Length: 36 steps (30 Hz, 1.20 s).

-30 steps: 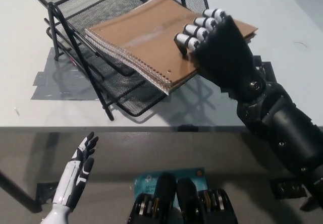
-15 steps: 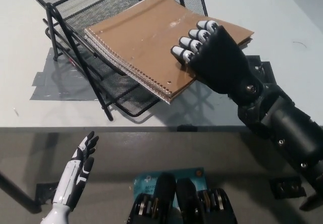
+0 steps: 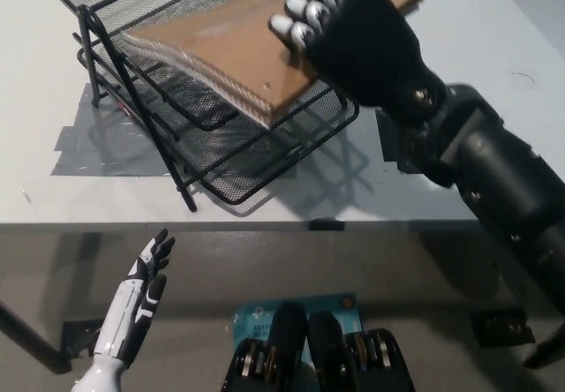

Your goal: A person hands a notebook to the robot and the robot grabs it with its right hand and places it in the file tray kept in the centre of the desk infront of it.

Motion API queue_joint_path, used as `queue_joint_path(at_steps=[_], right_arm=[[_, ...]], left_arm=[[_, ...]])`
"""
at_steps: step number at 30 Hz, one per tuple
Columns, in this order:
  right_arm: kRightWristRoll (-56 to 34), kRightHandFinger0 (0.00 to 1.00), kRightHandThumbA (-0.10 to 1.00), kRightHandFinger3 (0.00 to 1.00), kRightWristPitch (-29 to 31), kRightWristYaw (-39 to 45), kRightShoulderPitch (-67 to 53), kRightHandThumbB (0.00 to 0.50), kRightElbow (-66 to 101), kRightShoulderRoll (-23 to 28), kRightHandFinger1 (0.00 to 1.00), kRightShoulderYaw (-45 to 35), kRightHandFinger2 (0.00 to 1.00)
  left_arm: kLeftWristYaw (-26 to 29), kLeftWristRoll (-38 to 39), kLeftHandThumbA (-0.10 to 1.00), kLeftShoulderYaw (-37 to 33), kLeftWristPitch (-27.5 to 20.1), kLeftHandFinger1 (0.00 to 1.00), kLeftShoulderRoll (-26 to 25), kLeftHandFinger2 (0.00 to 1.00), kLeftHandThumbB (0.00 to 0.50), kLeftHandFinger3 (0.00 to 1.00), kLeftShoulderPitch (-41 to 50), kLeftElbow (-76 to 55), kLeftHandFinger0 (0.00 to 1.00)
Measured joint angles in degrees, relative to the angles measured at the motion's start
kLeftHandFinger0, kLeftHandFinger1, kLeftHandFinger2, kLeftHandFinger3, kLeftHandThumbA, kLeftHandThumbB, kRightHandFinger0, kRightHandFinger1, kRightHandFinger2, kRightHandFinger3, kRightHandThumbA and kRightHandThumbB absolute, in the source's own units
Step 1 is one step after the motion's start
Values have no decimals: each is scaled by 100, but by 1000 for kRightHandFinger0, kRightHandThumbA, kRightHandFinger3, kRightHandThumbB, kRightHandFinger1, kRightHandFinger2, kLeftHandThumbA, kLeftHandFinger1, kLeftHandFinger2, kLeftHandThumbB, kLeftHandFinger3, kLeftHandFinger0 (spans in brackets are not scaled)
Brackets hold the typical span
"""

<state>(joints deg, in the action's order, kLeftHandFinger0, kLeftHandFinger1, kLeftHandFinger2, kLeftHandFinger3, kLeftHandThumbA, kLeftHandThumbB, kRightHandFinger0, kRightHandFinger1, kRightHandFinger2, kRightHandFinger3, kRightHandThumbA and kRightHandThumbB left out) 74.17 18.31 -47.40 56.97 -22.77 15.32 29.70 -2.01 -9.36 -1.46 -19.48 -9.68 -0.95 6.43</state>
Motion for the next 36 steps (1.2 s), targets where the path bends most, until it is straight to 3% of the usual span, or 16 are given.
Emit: queue_joint_path(at_steps=[5,8,17,18,23,31,32,36], right_arm=[[-1,0,788,38,-35,-214,290,0,-344,-188,0,-86,0],[-1,0,785,1,-51,-339,399,0,-556,-226,0,-122,0],[-1,0,620,0,-55,-799,440,0,-1573,-344,0,-61,0],[0,0,556,0,-55,-851,440,0,-1679,-347,0,-42,0],[14,0,675,0,-55,-1208,510,0,-2498,-361,0,220,4],[30,0,644,0,-64,-1677,711,0,-3456,-459,0,652,0],[30,0,578,0,-90,-1777,745,0,-3611,-498,0,732,0],[30,0,535,0,-202,-2016,805,0,-3847,-590,0,895,0]], left_arm=[[-1,28,1000,-12,0,1000,-12,1000,282,1000,-7,0,964],[0,34,1000,-21,-22,1000,-13,1000,269,1000,-14,16,949],[2,4,1000,-40,-75,1000,-14,1000,297,1000,-18,32,971],[2,4,1000,-41,-75,1000,-14,1000,307,1000,-18,32,979],[2,5,1000,-49,-53,1000,-13,1000,323,1000,-30,19,1000],[2,-10,1000,-74,-22,1000,-13,1000,314,1000,-84,17,998],[3,-12,1000,-75,-22,1000,-13,1000,307,1000,-91,17,995],[3,-18,1000,-81,-23,996,-13,990,301,1000,-99,18,979]])
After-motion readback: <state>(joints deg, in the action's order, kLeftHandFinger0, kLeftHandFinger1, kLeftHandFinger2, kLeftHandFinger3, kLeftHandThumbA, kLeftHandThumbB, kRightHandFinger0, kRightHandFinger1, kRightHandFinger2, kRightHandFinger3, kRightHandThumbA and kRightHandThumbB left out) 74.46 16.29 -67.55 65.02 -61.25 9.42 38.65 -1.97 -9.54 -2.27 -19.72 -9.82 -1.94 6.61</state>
